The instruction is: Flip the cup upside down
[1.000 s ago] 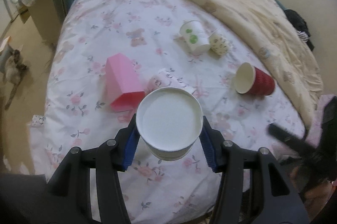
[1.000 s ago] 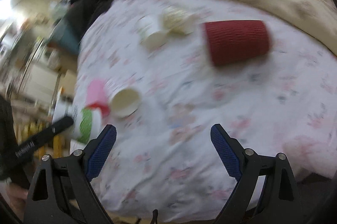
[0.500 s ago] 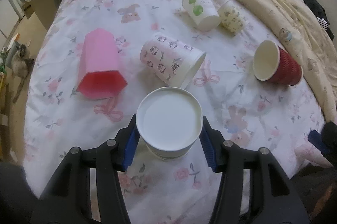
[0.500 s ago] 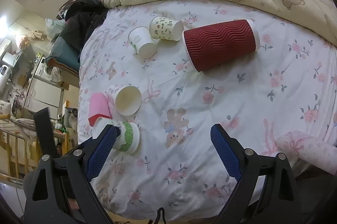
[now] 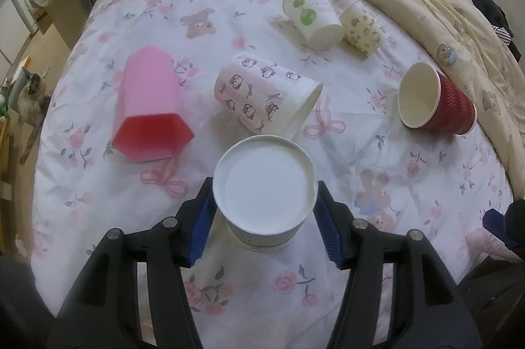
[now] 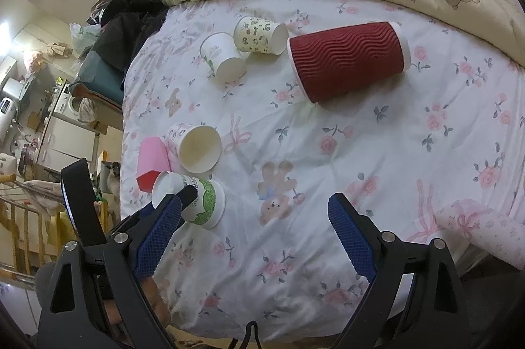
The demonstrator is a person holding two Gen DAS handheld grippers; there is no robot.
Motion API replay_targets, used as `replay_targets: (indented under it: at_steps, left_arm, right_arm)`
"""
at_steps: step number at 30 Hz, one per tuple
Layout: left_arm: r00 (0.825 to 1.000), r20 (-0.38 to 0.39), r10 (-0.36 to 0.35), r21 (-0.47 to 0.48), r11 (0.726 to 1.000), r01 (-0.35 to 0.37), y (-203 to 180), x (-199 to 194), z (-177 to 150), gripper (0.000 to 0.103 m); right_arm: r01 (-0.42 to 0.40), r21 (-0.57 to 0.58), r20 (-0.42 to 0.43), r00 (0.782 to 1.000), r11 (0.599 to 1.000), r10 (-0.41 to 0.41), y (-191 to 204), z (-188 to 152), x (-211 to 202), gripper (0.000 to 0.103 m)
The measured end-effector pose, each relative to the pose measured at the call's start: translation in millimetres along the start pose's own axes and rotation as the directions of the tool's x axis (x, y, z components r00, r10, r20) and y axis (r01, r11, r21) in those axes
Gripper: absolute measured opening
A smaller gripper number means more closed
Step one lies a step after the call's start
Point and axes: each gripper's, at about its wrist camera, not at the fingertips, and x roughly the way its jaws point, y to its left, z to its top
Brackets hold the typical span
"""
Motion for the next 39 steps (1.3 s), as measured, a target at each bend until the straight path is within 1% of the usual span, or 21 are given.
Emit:
replay_targets:
  at_steps: [3, 4, 5, 6, 7, 8, 12, 15, 17, 18, 22, 24, 25, 26, 27, 30, 32, 35, 36, 37, 39]
  left_arm:
    - [1.0, -0.007, 0.002, 0.007, 1.0, -0.002, 0, 1, -1, 0.057]
    - [1.0, -0.013, 0.004, 0.008, 1.0, -0.004, 0, 2, -1, 0.063]
    - [1.0, -0.02, 0.005, 0.009, 1.0, -0.005, 0, 3, -2, 0.073]
    - [1.0, -0.027, -0.007, 0.005, 1.0, 0.007, 0, 4, -2, 0.078]
    - [0.999, -0.031, -0.027, -0.004, 1.0, 0.027, 1, 4, -3, 0.087]
    - [0.999, -0.036, -0.03, -0.009, 1.0, 0.03, 1, 4, -4, 0.093]
    - [1.0, -0.03, -0.006, 0.008, 1.0, 0.006, -1, 0, -6, 0.093]
    - [1.0, -0.017, -0.011, 0.019, 1.0, 0.011, -1, -6, -6, 0.093]
    - [1.0, -0.002, 0.017, 0.026, 1.0, -0.017, 0, -14, -5, 0.093]
    - [1.0, 0.009, 0.019, 0.028, 0.999, -0.02, 1, -18, -5, 0.093]
    - [0.999, 0.032, 0.029, 0.013, 0.999, -0.03, 9, -32, -4, 0.093]
    - [0.999, 0.042, 0.024, 0.004, 1.0, -0.025, 14, -39, -4, 0.094]
    - [0.999, 0.046, 0.017, 0.003, 1.0, -0.018, 15, -43, -5, 0.097]
    - [0.998, 0.058, 0.012, 0.002, 1.0, -0.012, 17, -49, -6, 0.099]
    - [0.996, 0.086, 0.006, -0.003, 1.0, -0.006, 20, -57, -7, 0.099]
    - [0.988, 0.157, -0.006, -0.007, 1.0, 0.007, 25, -81, -8, 0.099]
    - [0.977, 0.212, -0.011, -0.001, 1.0, 0.011, 29, -101, -8, 0.099]
    - [0.959, 0.282, 0.001, 0.026, 1.0, -0.009, 34, -127, -12, 0.099]
    - [0.951, 0.31, 0.004, 0.045, 0.999, -0.019, 35, -138, -15, 0.099]
    - [0.945, 0.326, 0.007, 0.057, 0.998, -0.027, 36, -144, -17, 0.099]
    - [0.933, 0.359, 0.016, 0.081, 0.996, -0.048, 38, -157, -23, 0.099]
  right_arm:
    - [0.01, -0.008, -0.002, 1.0, 1.0, -0.01, 1, 0, 2, 0.093]
    - [0.011, -0.009, -0.003, 1.0, 1.0, -0.011, 1, -1, 2, 0.093]
    - [0.016, -0.013, -0.003, 1.0, 1.0, -0.016, 2, -1, 2, 0.093]
    - [0.02, -0.016, -0.003, 1.0, 1.0, -0.02, 2, -2, 2, 0.093]
    - [0.021, -0.018, -0.003, 1.0, 1.0, -0.021, 2, -3, 2, 0.093]
    - [0.021, -0.018, -0.004, 1.0, 1.0, -0.021, 2, -3, 2, 0.093]
    - [0.025, -0.026, -0.004, 1.0, 0.999, -0.025, 2, -3, 2, 0.093]
    - [0.025, -0.035, -0.008, 1.0, 0.999, -0.025, 4, -3, 2, 0.093]
    - [0.024, -0.042, -0.008, 1.0, 0.999, -0.024, 5, -4, 2, 0.093]
    - [0.024, -0.047, -0.006, 1.0, 0.999, -0.025, 6, -4, 2, 0.093]
    - [0.026, -0.06, 0.003, 1.0, 0.998, -0.026, 9, -5, -1, 0.093]
    - [0.024, -0.062, 0.005, 1.0, 0.998, -0.023, 9, -6, -1, 0.093]
    - [0.023, -0.065, 0.007, 1.0, 0.998, -0.023, 10, -6, -2, 0.093]
    - [0.022, -0.069, 0.01, 1.0, 0.997, -0.022, 10, -7, -3, 0.093]
    - [0.021, -0.073, 0.014, 1.0, 0.997, -0.02, 11, -7, -5, 0.093]
    - [0.008, -0.076, 0.03, 1.0, 0.997, -0.006, 12, -10, -9, 0.093]
    - [-0.005, -0.078, 0.05, 0.999, 0.997, 0.009, 14, -12, -16, 0.093]
    - [-0.013, -0.099, 0.087, 0.996, 0.995, 0.022, 19, -16, -26, 0.093]
    - [-0.012, -0.12, 0.106, 0.994, 0.993, 0.024, 24, -19, -31, 0.093]
    - [-0.01, -0.132, 0.116, 0.993, 0.991, 0.025, 26, -22, -34, 0.093]
    - [0.001, -0.175, 0.162, 0.986, 0.985, 0.028, 36, -29, -44, 0.093]
